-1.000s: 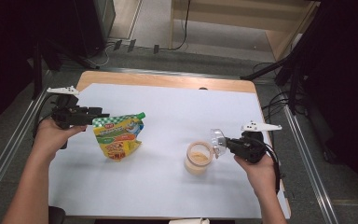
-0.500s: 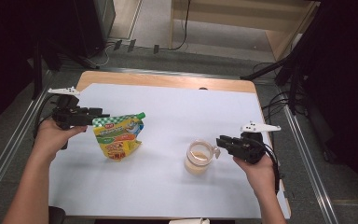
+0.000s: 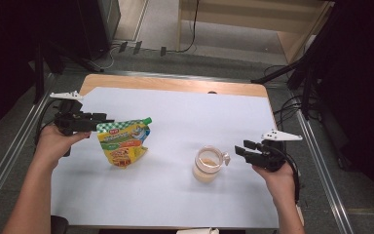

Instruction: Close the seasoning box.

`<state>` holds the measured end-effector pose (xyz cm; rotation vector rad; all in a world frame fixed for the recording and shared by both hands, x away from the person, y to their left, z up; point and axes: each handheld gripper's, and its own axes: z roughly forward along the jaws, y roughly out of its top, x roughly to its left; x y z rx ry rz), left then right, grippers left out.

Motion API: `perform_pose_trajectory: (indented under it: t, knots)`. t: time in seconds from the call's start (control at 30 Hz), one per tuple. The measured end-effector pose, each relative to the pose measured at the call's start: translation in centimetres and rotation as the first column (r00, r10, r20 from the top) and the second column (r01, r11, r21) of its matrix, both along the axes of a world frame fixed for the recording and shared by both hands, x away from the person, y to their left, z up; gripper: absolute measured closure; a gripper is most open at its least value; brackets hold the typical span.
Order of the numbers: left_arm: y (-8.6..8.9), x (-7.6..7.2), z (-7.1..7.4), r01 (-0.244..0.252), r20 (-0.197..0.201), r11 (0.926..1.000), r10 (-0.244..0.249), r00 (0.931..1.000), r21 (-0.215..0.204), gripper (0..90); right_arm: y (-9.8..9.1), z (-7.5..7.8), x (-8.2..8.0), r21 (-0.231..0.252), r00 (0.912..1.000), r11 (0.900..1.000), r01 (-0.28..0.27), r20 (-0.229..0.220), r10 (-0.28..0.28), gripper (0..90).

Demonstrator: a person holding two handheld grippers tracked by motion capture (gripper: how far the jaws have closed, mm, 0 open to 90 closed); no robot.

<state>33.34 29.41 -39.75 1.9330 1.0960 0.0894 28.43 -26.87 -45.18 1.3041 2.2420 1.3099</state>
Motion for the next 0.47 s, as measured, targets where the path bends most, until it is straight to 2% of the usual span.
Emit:
perform_pose_trajectory:
  t: [0.1,0.23,0.33,0.47]
  knots:
    - [0.1,0.0,-0.1,-0.005,-0.002,1.0,0.005,1.0,0.002,43.9,-0.4,-0.5,0.1,-0.008,0.9999,1.0,0.003,0.01,-0.003,48.4]
    - [0.1,0.0,-0.2,0.0,0.0,1.0,0.0,1.0,0.001,43.5,-0.7,-1.0,0.2,-0.013,0.9999,0.9998,0.013,0.001,-0.013,46.2]
    - [0.2,0.1,-0.3,-0.007,0.007,0.9999,0.007,1.0,0.008,42.3,-1.0,-1.1,0.3,-0.011,0.9997,0.9997,0.024,-0.005,-0.024,45.3]
    - [0.4,0.1,-0.4,-0.026,0.014,0.9997,0.026,0.9996,0.003,41.1,-1.3,-1.3,0.3,-0.016,0.9989,0.9988,0.046,0.007,-0.046,43.3]
